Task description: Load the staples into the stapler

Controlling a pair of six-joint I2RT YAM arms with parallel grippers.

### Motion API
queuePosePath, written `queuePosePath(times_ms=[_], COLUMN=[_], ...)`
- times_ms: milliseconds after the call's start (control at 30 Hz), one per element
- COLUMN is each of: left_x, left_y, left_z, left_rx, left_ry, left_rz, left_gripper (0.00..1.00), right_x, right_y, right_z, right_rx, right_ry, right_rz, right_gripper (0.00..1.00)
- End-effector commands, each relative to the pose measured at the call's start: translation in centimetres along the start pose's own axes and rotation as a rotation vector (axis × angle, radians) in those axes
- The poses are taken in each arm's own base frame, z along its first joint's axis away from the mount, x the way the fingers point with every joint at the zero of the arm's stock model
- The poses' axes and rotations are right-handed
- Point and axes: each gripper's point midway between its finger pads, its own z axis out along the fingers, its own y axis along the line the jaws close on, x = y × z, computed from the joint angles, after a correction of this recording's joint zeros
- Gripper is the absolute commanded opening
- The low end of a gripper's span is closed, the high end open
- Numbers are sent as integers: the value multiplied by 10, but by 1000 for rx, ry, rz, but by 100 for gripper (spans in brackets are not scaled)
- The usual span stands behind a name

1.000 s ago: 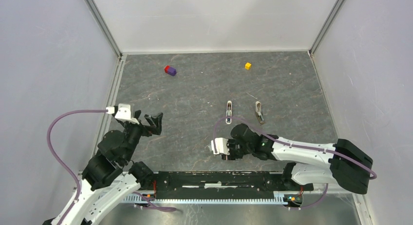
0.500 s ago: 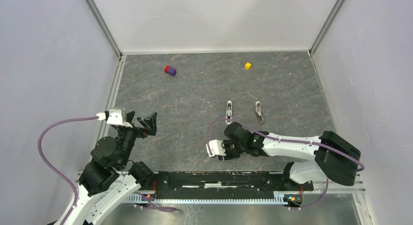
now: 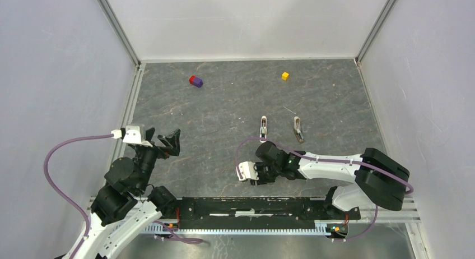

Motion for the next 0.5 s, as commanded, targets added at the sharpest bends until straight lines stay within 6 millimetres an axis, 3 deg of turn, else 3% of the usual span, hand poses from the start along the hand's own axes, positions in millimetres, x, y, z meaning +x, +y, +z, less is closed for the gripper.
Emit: queuePosePath(times_ms=[0, 267, 467], left_x=[-8, -9, -8], left_y=[5, 5, 5], left_z=[0, -1, 0], left_rx=[-18, -19, -21], left_ry=[-37, -39, -37], left_rz=[18, 17, 18], left_gripper=[100, 100, 100], right_x=[-11, -5, -11], right_y=[-5, -4, -10], right_z=[4, 4, -2], right_rx=[-4, 5, 43], right_ry=[-21, 5, -9], right_rz=[-5, 21, 39], right_gripper=[38, 28, 22])
